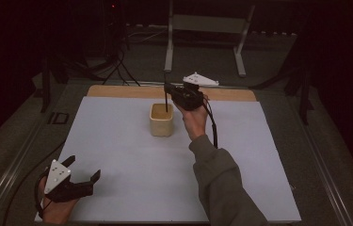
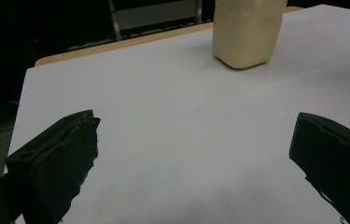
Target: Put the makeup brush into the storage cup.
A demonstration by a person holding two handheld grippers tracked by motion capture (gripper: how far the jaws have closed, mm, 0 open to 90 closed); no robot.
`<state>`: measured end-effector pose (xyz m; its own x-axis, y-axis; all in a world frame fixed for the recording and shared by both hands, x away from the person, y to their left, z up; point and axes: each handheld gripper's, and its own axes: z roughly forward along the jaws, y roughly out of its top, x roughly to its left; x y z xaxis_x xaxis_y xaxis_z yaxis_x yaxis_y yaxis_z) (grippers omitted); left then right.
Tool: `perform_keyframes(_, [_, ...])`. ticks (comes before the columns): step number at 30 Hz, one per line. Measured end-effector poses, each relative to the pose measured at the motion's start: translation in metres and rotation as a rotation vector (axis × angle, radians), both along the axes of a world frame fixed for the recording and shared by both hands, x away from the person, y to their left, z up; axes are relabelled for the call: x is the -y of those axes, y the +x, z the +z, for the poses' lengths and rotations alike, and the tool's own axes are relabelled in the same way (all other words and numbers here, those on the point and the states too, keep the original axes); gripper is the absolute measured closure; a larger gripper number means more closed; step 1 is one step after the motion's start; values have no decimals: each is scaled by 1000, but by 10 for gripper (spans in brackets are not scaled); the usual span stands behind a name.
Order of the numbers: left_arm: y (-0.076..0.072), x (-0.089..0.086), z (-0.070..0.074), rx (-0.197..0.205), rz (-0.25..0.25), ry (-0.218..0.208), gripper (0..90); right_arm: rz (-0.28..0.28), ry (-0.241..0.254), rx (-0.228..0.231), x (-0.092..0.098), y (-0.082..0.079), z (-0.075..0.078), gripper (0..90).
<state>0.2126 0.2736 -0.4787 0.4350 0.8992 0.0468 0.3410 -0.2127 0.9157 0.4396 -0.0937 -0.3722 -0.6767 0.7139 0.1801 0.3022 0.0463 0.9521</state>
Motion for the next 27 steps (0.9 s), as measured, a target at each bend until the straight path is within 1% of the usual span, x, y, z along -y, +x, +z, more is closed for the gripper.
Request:
perform_keyframes(10, [0,0,0,1,0,1,20,-10,-15,-18,-3,2,-9,852])
perform_keyframes(16, [0,0,0,2,0,1,20,-7,-35,-25,-7,2,-15,852])
perform_keyframes(22, [0,0,0,2,0,2,20,-6,-40,-26,-9,2,-17,852])
perform_keyframes(27, [0,0,0,1,-1,2,20,-1,-73,-28,-14,1,-20,852])
